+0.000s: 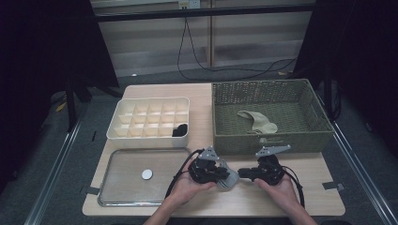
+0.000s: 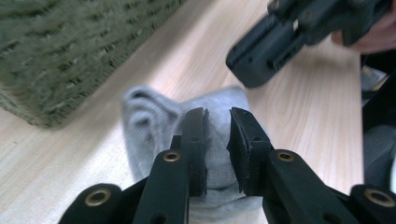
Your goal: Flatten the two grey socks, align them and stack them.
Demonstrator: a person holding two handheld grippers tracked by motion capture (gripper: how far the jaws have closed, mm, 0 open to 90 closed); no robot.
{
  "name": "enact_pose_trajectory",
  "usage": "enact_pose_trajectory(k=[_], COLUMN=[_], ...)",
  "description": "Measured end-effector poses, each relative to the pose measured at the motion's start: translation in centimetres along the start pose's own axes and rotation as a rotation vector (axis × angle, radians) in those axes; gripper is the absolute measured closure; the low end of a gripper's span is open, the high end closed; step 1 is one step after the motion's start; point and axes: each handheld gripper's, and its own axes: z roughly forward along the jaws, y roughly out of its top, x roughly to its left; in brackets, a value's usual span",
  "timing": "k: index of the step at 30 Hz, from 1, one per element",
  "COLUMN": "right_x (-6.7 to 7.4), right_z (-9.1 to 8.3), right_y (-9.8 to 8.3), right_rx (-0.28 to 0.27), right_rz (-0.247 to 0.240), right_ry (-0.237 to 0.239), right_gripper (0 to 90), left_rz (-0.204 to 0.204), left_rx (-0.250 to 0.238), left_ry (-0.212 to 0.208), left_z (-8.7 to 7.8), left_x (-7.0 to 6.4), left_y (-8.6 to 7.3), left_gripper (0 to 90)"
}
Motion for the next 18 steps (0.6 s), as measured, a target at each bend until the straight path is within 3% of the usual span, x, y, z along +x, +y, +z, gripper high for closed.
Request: enact_pose_trajectory(k=[7,18], right_x=[-0.5,-0.8], right_z=[0.7,1.9], right_y=[0.2,0.6], right_rx=[-0.001,0.021], right_rz=[0.010,-0.001], right_ry=[0.004,0.030], right_gripper=[78.8,73.9], left_rz=[0.011,0.012], left_rx=[0.023,0.025], left_ry=[0.021,-0.014], left_z=[0.6,0.7], left_x=[0.1,0.2], left_y=[-0.4,-0.6], left_gripper=[79.9,83.4])
